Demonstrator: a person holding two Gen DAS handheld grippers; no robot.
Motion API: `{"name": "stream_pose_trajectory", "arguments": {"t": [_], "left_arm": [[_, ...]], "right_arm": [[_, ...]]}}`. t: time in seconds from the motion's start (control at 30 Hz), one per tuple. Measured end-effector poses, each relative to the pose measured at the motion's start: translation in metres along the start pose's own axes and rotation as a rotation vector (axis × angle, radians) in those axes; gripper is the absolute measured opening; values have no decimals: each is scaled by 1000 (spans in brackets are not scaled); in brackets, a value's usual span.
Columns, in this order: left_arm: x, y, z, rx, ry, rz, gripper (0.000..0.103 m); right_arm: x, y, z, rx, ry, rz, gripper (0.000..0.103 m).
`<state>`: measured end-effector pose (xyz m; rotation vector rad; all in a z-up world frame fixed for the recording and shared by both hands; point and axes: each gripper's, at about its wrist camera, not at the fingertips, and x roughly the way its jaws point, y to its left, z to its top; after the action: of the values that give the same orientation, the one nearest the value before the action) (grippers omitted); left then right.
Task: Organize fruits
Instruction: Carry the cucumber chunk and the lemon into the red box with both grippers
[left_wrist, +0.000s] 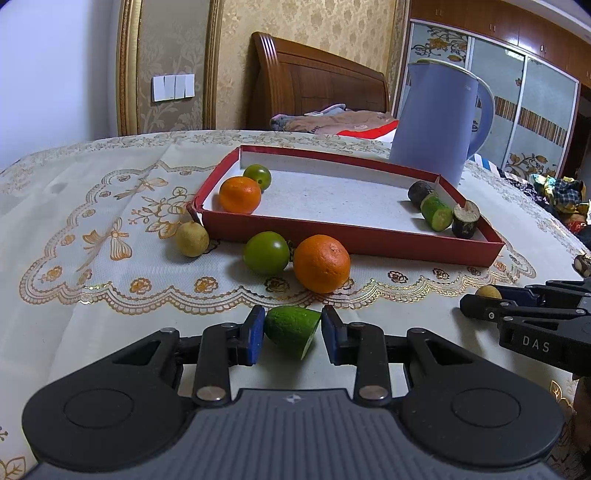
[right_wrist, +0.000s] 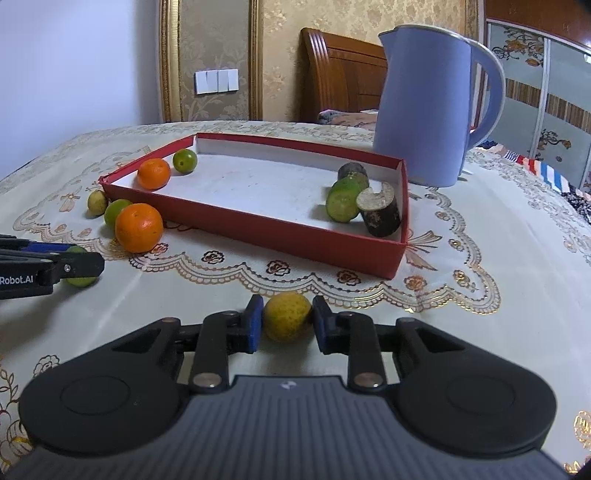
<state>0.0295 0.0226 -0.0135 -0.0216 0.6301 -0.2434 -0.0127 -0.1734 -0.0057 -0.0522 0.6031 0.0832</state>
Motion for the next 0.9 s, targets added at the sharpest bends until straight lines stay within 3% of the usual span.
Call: {"name": "stream_pose_trajectory", "arguments": {"t": [0.37,0.9], "left_arm": [[-11,-2,4,-18,-59,26,33],[-12,-13,18,14,-84,47,33]], "right_arm": [[-17,-2,-1,18,-97,-55,26],[-22,3,9,12,-127,-52,26]]}}
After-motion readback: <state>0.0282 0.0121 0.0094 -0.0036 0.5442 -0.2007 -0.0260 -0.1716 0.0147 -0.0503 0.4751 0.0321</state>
